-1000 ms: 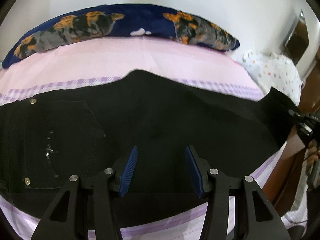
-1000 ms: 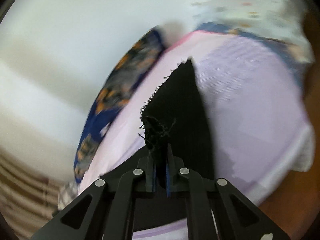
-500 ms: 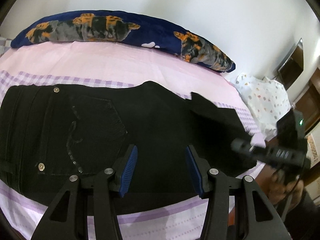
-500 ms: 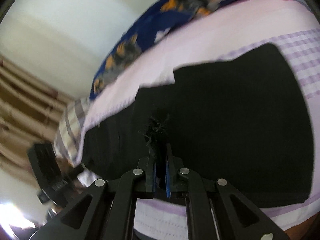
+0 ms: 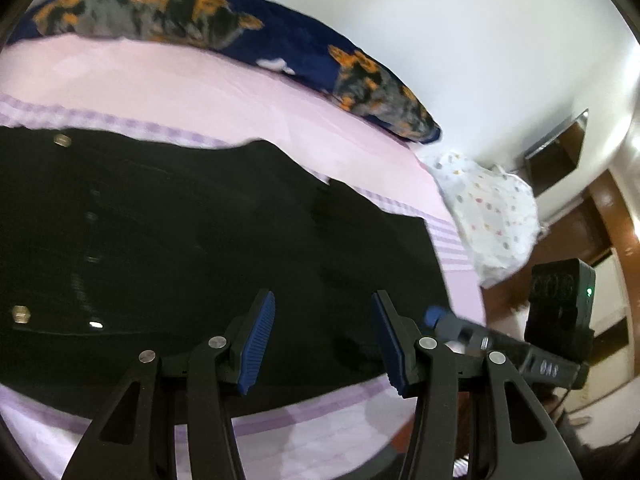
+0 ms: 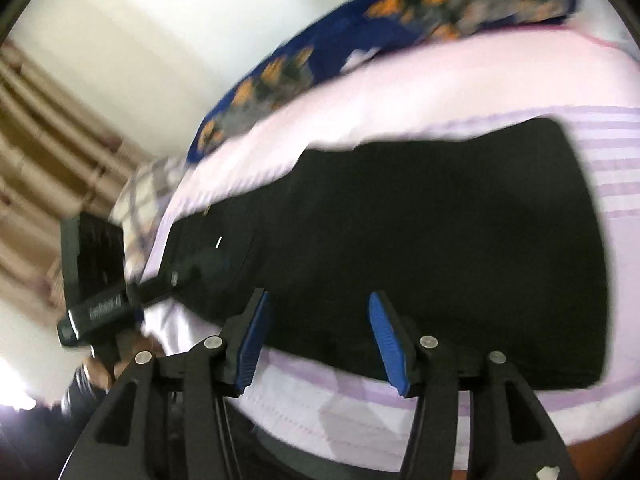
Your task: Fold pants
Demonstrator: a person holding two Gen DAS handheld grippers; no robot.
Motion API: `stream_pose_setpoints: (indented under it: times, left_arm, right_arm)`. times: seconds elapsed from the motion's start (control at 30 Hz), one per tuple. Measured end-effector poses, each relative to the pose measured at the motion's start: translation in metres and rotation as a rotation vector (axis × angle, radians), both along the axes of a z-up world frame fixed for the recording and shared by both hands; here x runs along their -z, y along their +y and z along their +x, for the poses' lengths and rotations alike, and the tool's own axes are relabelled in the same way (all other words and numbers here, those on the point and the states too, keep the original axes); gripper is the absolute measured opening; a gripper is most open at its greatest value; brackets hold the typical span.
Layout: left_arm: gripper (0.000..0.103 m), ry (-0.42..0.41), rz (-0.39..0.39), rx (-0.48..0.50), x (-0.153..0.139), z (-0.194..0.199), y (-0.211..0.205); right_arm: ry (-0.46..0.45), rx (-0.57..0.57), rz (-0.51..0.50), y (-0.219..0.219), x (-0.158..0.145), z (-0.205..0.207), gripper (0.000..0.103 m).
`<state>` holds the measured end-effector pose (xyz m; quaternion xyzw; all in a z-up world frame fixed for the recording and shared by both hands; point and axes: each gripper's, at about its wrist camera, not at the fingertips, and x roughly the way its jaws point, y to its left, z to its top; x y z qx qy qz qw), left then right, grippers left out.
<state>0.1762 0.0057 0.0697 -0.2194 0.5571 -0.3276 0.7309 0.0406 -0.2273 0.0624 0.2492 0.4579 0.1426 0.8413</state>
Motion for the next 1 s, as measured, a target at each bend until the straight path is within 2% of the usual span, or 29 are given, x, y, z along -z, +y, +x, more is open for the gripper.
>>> stream_pose_setpoints:
  times: [0.1,0.2,0.27,0.37,0.4,0.5,0.6,0.9,0.97,1.0]
  left_arm:
    - [0.051,0.089,-0.070,0.046,0.009,0.005,-0.017]
    - [0.051,0.160,-0.084,0.077,0.019,0.008,-0.031]
    - [0.051,0.225,-0.087,0.077,0.029,0.010,-0.035]
    - [0.049,0.397,-0.163,0.032,0.051,0.013,-0.034]
    - [0.049,0.417,-0.161,0.027,0.054,0.014,-0.035]
    - [0.049,0.440,-0.133,0.021,0.061,0.015,-0.043]
    - [0.048,0.496,-0.143,0.013,0.073,0.013,-0.054]
    - [0.048,0.468,-0.144,0.020,0.073,0.016,-0.075]
    - [0.025,0.462,-0.115,0.025,0.074,0.016,-0.081]
    - [0.005,0.468,-0.081,0.021,0.079,0.015,-0.084]
  right_arm:
    - [-0.038,0.149,0.037,-0.028,-0.013,-0.008,0.051]
    - [-0.071,0.258,0.091,-0.051,-0.018,-0.012,0.053]
    - [-0.069,0.297,0.108,-0.059,-0.017,-0.012,0.054]
    - [-0.052,0.322,0.129,-0.065,-0.009,-0.009,0.054]
    - [-0.045,0.324,0.131,-0.065,-0.006,-0.007,0.054]
    - [-0.035,0.323,0.142,-0.067,0.000,-0.008,0.054]
    - [-0.038,0.328,0.153,-0.070,0.004,-0.009,0.054]
    - [-0.020,0.351,0.206,-0.078,0.015,-0.008,0.054]
    - [-0.013,0.356,0.204,-0.078,0.017,-0.008,0.054]
    - [-0.011,0.356,0.206,-0.079,0.018,-0.008,0.054]
